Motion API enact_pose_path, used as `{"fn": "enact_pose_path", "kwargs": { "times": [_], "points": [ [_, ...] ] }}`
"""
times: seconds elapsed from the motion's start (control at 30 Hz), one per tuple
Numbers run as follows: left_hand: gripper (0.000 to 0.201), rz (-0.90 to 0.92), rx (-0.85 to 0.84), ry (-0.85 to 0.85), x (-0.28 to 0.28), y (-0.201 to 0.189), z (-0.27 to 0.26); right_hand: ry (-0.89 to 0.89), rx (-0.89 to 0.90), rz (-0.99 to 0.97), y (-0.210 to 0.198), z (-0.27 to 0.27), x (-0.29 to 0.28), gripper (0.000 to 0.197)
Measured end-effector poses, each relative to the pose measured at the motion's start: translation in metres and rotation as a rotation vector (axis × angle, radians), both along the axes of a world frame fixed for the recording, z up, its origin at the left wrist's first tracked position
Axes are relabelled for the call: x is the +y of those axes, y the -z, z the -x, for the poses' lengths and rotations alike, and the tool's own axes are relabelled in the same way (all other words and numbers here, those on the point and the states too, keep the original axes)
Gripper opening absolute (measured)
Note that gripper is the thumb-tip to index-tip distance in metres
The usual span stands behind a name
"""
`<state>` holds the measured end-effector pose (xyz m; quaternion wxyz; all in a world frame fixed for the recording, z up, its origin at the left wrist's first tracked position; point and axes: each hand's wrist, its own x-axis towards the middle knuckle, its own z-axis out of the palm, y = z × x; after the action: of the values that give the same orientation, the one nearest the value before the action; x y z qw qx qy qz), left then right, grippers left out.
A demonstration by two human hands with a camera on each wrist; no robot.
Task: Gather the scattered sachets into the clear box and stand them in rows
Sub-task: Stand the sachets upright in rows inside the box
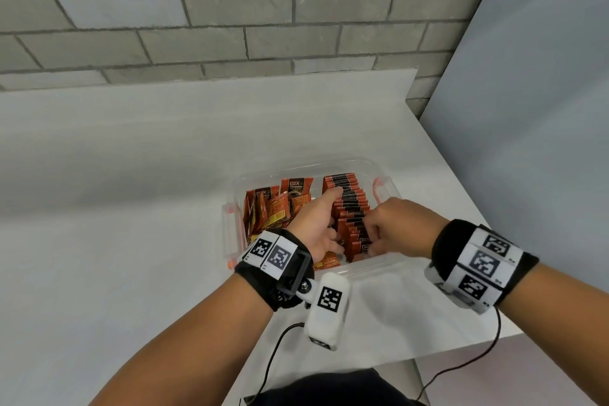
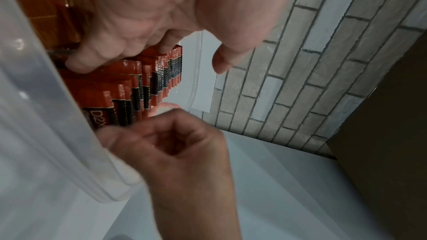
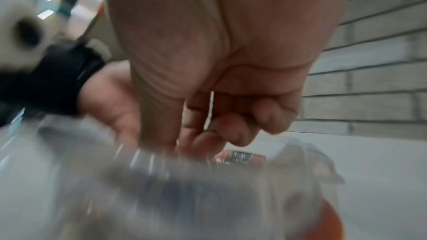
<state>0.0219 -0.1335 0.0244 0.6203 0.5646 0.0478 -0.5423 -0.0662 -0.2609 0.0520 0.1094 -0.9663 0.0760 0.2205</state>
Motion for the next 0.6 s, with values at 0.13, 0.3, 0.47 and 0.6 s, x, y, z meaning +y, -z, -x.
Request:
{"fn": "enact_pose_path", "kwargs": {
  "times": [0.13, 0.3, 0.47, 0.6],
  "points": [
    [0.058, 0.036, 0.029, -0.019, 0.0, 0.009, -0.003, 0.459, -0.388, -0.308, -0.015, -0.002, -0.008, 0.028],
    [0.065, 0.047, 0.072, -0.043, -0.004, 0.012, -0.002, 0.872, -0.238, -0.651, -0.012, -0.013, -0.002, 0.057],
    [0.064, 0.048, 0.085, -0.057, -0.006, 0.011, 0.001, 0.971, -0.157, -0.798, -0.007, -0.016, 0.005, 0.044],
    [0.061, 0.04, 0.089, -0.021, -0.008, 0.013, 0.003, 0.984, -0.117, -0.868, -0.003, -0.022, 0.009, 0.052]
  ]
}}
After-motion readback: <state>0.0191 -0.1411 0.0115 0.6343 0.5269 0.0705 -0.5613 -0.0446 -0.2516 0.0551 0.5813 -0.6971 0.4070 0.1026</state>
